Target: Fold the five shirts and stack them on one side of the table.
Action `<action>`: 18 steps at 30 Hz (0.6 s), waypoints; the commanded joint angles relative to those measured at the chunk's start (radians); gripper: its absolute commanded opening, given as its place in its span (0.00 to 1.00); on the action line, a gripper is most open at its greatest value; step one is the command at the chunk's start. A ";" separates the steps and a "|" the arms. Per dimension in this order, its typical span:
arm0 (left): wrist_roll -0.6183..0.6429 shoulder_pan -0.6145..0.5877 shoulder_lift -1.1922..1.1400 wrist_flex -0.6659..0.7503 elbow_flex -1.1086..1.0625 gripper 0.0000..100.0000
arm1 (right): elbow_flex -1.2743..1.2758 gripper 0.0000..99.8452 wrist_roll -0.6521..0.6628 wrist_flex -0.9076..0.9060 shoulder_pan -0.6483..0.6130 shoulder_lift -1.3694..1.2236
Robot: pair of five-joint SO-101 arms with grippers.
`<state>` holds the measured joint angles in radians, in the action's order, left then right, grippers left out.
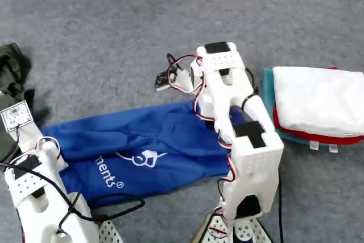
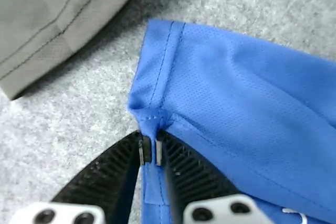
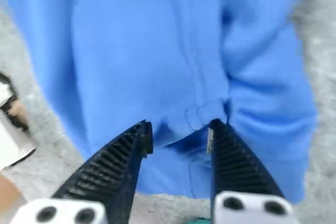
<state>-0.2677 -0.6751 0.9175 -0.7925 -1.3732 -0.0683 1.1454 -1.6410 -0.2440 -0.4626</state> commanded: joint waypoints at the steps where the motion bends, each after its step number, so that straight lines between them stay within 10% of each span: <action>1: -0.003 0.006 0.010 0.015 0.002 0.02 | -0.016 0.15 -0.021 0.026 -0.002 -0.010; 18: -0.005 0.006 0.010 0.015 0.002 0.02 | -0.182 0.04 -0.100 -0.057 0.094 -0.070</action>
<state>-0.2677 -0.6751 0.9175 -0.7925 -1.3732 -0.1726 1.0625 -1.6502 -0.1672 -0.5347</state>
